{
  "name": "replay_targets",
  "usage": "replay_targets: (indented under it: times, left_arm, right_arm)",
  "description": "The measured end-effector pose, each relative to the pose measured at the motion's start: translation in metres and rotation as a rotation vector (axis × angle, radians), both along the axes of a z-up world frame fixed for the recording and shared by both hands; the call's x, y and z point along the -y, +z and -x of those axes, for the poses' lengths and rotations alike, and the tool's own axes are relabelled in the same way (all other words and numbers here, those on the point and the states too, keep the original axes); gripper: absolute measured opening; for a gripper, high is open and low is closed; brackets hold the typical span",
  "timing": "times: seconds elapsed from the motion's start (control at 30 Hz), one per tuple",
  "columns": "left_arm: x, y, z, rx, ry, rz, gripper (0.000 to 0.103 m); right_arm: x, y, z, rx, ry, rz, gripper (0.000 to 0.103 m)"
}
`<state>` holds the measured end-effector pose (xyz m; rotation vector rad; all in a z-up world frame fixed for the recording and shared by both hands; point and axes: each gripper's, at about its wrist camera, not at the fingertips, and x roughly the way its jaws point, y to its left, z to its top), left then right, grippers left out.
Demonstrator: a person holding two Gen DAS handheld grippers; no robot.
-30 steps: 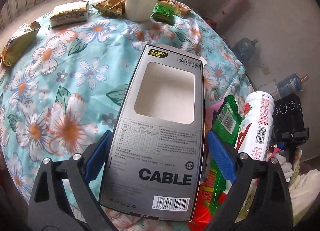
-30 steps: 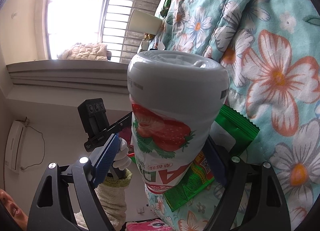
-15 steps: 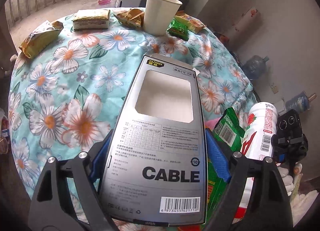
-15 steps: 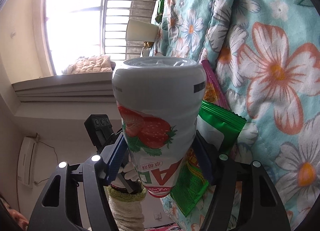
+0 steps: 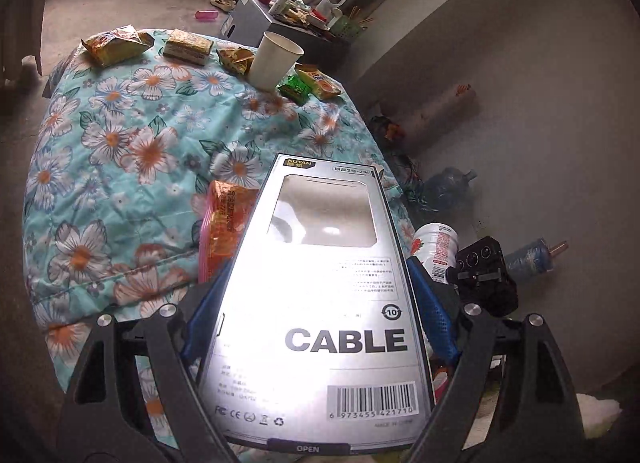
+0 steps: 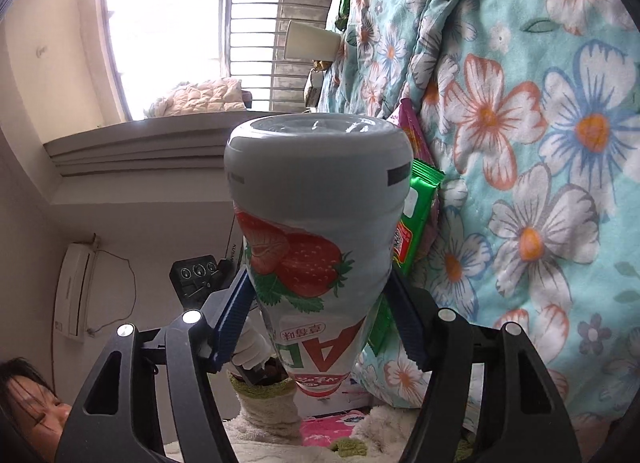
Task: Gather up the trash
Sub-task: 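Lift the ADE bottle and CABLE box and carry them toward the wastebasket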
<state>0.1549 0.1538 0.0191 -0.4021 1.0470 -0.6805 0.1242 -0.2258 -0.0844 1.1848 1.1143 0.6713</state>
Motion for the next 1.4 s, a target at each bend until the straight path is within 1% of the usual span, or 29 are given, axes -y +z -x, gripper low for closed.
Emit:
replay_targets:
  times: [0.03, 0.1, 0.2, 0.23, 0.27, 0.33, 0.37, 0.4, 0.43, 0.53, 0.6, 0.63, 0.7, 0.83, 0.93, 1.07, 1.17, 1.23, 1.3, 1.4]
  left_arm:
    - [0.005, -0.003, 0.012, 0.001, 0.004, 0.004, 0.079]
    - [0.017, -0.015, 0.034, -0.005, 0.021, -0.015, 0.079]
    - [0.034, -0.042, 0.057, -0.005, 0.061, -0.047, 0.079]
    - [0.042, -0.053, 0.061, -0.009, 0.067, -0.080, 0.079]
    - [0.051, -0.064, 0.063, -0.012, 0.073, -0.120, 0.079]
    - [0.064, -0.081, 0.066, 0.000, 0.082, -0.187, 0.079]
    - [0.069, -0.087, 0.066, -0.001, 0.087, -0.217, 0.079]
    - [0.073, -0.090, 0.067, 0.002, 0.087, -0.236, 0.081]
    - [0.075, -0.089, 0.069, 0.011, 0.084, -0.244, 0.081]
    - [0.080, -0.081, 0.076, 0.057, 0.072, -0.270, 0.084]
    - [0.084, -0.078, 0.081, 0.080, 0.066, -0.298, 0.087]
    - [0.087, -0.078, 0.086, 0.087, 0.059, -0.317, 0.087]
    - [0.093, -0.081, 0.093, 0.095, 0.039, -0.359, 0.088]
    - [0.102, -0.091, 0.100, 0.096, -0.011, -0.405, 0.088]
    - [0.106, -0.093, 0.103, 0.119, -0.025, -0.439, 0.088]
    - [0.109, -0.095, 0.103, 0.130, -0.027, -0.467, 0.088]
    - [0.115, -0.097, 0.106, 0.164, -0.041, -0.508, 0.089]
    - [0.121, -0.099, 0.107, 0.184, -0.047, -0.550, 0.089]
    - [0.124, -0.104, 0.105, 0.193, -0.049, -0.601, 0.089]
    - [0.125, -0.109, 0.103, 0.188, -0.046, -0.618, 0.089]
  right_arm:
    - [0.007, 0.002, 0.005, -0.003, 0.009, 0.049, 0.064]
    - [0.021, 0.004, 0.011, -0.014, 0.006, 0.124, 0.064]
    - [0.033, 0.006, 0.014, -0.028, -0.026, 0.242, 0.064]
    - [0.034, 0.007, 0.013, -0.024, -0.031, 0.292, 0.064]
    - [0.032, 0.006, 0.012, -0.022, -0.037, 0.316, 0.064]
    - [0.027, 0.003, 0.007, -0.030, -0.064, 0.332, 0.065]
    - [0.025, 0.002, 0.005, -0.035, -0.078, 0.368, 0.067]
    - [0.023, 0.001, 0.004, -0.042, -0.104, 0.399, 0.072]
    - [0.023, 0.000, 0.004, -0.044, -0.132, 0.407, 0.073]
    - [0.017, 0.001, 0.007, -0.016, -0.180, 0.384, 0.074]
    - [0.013, 0.003, 0.012, -0.002, -0.206, 0.397, 0.079]
    - [0.011, 0.002, 0.018, -0.001, -0.210, 0.404, 0.079]
    - [0.002, 0.002, 0.016, -0.007, -0.206, 0.392, 0.079]
    - [-0.008, -0.004, 0.007, -0.016, -0.186, 0.359, 0.080]
    - [-0.017, -0.008, 0.000, -0.019, -0.176, 0.354, 0.080]
    - [-0.023, -0.012, -0.006, -0.019, -0.197, 0.362, 0.080]
    - [-0.025, -0.011, -0.008, -0.016, -0.210, 0.358, 0.079]
    - [-0.025, -0.010, -0.006, -0.011, -0.216, 0.363, 0.079]
    - [-0.024, -0.009, 0.003, -0.007, -0.216, 0.384, 0.075]
    - [-0.022, -0.010, 0.004, -0.013, -0.221, 0.398, 0.069]
